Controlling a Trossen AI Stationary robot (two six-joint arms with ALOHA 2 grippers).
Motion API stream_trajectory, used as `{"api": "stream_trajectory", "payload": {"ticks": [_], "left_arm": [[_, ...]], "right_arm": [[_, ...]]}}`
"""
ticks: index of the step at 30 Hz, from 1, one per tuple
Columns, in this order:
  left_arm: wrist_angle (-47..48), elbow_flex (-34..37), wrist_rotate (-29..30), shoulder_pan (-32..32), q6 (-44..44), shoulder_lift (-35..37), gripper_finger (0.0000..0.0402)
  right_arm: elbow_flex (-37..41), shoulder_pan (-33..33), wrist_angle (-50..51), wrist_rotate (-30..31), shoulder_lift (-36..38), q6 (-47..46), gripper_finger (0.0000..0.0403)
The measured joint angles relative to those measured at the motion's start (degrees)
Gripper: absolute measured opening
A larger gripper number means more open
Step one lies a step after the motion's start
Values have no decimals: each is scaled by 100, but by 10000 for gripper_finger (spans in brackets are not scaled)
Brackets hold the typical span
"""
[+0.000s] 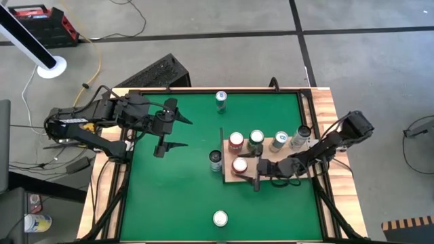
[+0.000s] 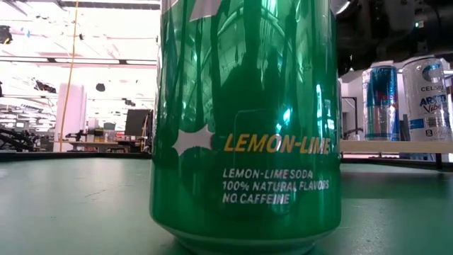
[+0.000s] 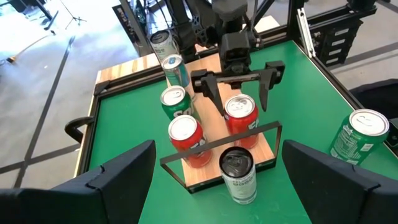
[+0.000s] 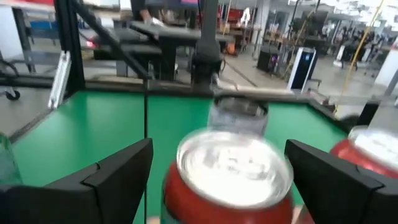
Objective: Place canned beverage on shelf
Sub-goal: Put the orange soda can on the shelf
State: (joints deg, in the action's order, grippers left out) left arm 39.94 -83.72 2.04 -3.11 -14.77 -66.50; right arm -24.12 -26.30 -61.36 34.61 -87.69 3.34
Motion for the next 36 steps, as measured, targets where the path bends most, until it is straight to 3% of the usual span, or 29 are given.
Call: {"api": "stream_trajectory", "payload": {"ticks": [6, 9, 13, 18, 23, 28, 32, 36], "left_arm": [[11, 0, 17, 0, 0, 0, 334], [135, 0, 51, 0, -2, 0, 334], [511, 88, 79, -1, 90, 5, 334], [297, 932, 464, -9, 444, 333, 334], [-1053, 2431, 653, -4, 648, 1444, 334], [-3474, 4472, 648, -9, 752, 2777, 334], [-5349, 5922, 1105, -9, 755, 3503, 334], [-6326, 6825, 1696, -4, 660, 3942, 334]], "right_arm": [[-18, 6, 413, 9, 671, 256, 388], [-205, 22, 1247, 26, 1183, 244, 388], [-966, 63, 3478, 18, 1848, -211, 388], [-2365, 148, 6722, -273, 1988, -1444, 385], [-3230, 240, 8207, -1022, 1791, -2370, 380], [-3479, 197, 8624, -1383, 1715, -3248, 379], [-3491, 240, 9001, -1518, 1712, -4053, 379], [-3491, 251, 9115, -1513, 1708, -4466, 379]]}}
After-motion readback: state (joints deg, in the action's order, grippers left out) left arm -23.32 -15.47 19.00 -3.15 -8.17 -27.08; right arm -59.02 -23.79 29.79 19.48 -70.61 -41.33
